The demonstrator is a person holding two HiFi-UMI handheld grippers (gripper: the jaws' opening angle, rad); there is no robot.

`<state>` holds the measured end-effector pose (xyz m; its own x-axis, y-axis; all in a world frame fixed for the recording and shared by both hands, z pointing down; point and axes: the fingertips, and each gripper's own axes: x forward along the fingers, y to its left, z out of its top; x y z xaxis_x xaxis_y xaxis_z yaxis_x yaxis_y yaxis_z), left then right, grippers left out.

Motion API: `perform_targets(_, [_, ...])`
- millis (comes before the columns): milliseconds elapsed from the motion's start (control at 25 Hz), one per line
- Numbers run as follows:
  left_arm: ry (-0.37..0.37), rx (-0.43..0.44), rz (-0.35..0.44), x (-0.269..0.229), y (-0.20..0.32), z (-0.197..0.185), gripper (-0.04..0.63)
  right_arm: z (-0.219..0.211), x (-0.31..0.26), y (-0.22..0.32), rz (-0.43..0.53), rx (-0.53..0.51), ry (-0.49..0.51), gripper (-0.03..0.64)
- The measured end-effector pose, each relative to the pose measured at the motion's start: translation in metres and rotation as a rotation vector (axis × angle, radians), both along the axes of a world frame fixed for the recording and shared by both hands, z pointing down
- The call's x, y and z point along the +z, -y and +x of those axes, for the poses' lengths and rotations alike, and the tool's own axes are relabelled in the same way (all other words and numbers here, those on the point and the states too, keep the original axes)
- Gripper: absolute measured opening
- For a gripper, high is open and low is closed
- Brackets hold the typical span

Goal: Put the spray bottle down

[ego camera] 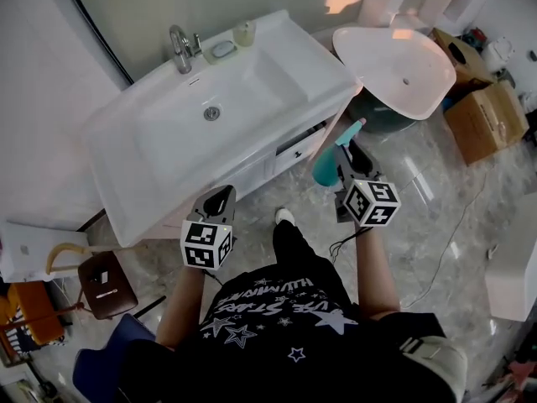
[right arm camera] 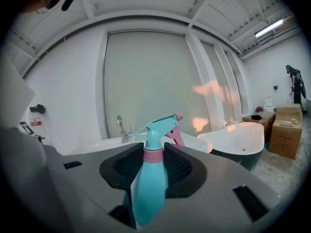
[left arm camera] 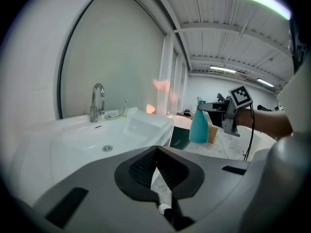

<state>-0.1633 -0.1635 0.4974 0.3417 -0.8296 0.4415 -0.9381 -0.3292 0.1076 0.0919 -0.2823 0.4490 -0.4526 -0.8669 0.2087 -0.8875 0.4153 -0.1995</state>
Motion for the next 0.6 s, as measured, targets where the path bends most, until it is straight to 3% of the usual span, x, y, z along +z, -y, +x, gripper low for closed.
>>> perform_targets(320, [0.008, -0.030, -0.017, -0.005, 0.122, 0.028, 0.015, 0.018, -0.008, 0.140, 0.008, -0.032, 0.012, 0.141])
perform_targets(600, [0.025, -0.069, -0.017, -0.010, 0.197, 0.036, 0.015, 0.037, -0.002, 0.238, 0.020, -0.027, 0.004, 0.141])
